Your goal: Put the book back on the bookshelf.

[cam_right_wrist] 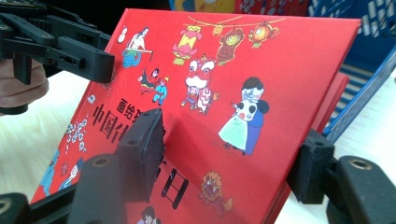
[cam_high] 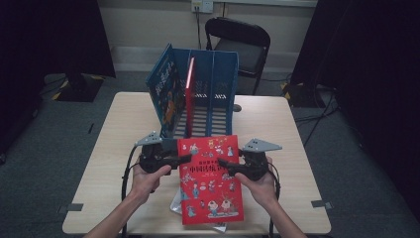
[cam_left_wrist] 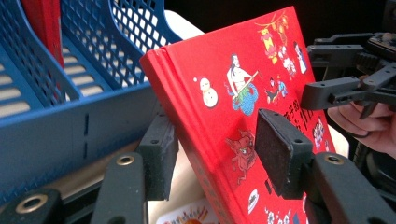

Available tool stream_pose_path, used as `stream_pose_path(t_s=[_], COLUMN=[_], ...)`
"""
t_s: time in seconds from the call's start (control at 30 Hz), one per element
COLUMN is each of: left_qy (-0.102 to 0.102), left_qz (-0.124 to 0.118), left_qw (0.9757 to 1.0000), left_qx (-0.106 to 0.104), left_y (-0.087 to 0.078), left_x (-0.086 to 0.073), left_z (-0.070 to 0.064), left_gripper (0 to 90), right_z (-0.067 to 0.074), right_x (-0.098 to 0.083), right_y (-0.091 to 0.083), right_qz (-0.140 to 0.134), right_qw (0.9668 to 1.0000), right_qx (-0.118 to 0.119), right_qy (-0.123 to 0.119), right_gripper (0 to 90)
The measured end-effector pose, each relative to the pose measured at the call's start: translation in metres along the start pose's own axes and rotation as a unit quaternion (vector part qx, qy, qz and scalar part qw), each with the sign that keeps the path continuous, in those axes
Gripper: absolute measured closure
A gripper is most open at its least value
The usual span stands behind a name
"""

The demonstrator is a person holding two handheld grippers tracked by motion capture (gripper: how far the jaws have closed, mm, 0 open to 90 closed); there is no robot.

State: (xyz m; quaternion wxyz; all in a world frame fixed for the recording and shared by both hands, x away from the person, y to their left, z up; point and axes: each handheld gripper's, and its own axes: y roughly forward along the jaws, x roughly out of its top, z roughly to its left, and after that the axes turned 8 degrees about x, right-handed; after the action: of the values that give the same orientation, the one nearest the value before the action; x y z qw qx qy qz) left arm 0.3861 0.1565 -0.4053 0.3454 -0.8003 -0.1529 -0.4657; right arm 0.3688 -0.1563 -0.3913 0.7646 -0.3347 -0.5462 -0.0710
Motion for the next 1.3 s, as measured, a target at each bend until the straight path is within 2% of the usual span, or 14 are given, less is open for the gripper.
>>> stream_pose_path(t_s=[0.1,0.4,0.5,0.63,0.73,0.8,0.97,1.17,1.23,1.3], left_qy=[0.013,0.023,0.046,0.046,0.033,0.028,0.005,0.012,0.024,0.034], left_qz=[-0.003,-0.027,-0.027,-0.043,-0.057,-0.054,-0.054,-0.071,-0.078,-0.084], left_qw=[0.9999,0.9994,0.9986,0.9980,0.9976,0.9974,0.9974,0.9963,0.9958,0.9946], left_qx=[0.004,-0.001,0.007,-0.008,-0.024,-0.039,-0.047,-0.046,-0.043,-0.050], left_y=[0.001,-0.007,-0.012,-0.019,-0.021,-0.021,-0.016,-0.018,-0.021,-0.026], left_x=[0.005,0.020,0.028,0.032,0.027,0.025,0.023,0.030,0.035,0.038], left_z=[-0.001,-0.004,-0.007,-0.009,-0.009,-0.008,-0.002,-0.006,-0.010,-0.013], left_gripper=[50.0,54.3,55.2,57.4,57.8,56.6,55.6,56.1,57.3,58.7], right_z=[0.000,-0.001,0.000,0.002,0.003,0.004,0.006,0.003,0.003,0.005], right_x=[0.003,0.012,0.017,0.021,0.019,0.018,0.019,0.021,0.023,0.025], right_y=[-0.002,-0.007,-0.008,-0.012,-0.014,-0.016,-0.014,-0.015,-0.016,-0.018], right_qz=[-0.005,-0.023,-0.037,-0.057,-0.061,-0.061,-0.059,-0.069,-0.075,-0.083], right_qw=[1.0000,0.9996,0.9991,0.9981,0.9979,0.9979,0.9979,0.9974,0.9969,0.9961], right_qx=[-0.007,-0.013,-0.019,-0.021,-0.017,-0.014,-0.019,-0.018,-0.020,-0.023], right_qy=[-0.003,-0.006,-0.009,-0.015,-0.015,-0.017,-0.018,-0.010,-0.012,-0.020], right_gripper=[38.5,39.3,40.9,42.4,42.9,42.9,44.2,44.1,44.1,44.5])
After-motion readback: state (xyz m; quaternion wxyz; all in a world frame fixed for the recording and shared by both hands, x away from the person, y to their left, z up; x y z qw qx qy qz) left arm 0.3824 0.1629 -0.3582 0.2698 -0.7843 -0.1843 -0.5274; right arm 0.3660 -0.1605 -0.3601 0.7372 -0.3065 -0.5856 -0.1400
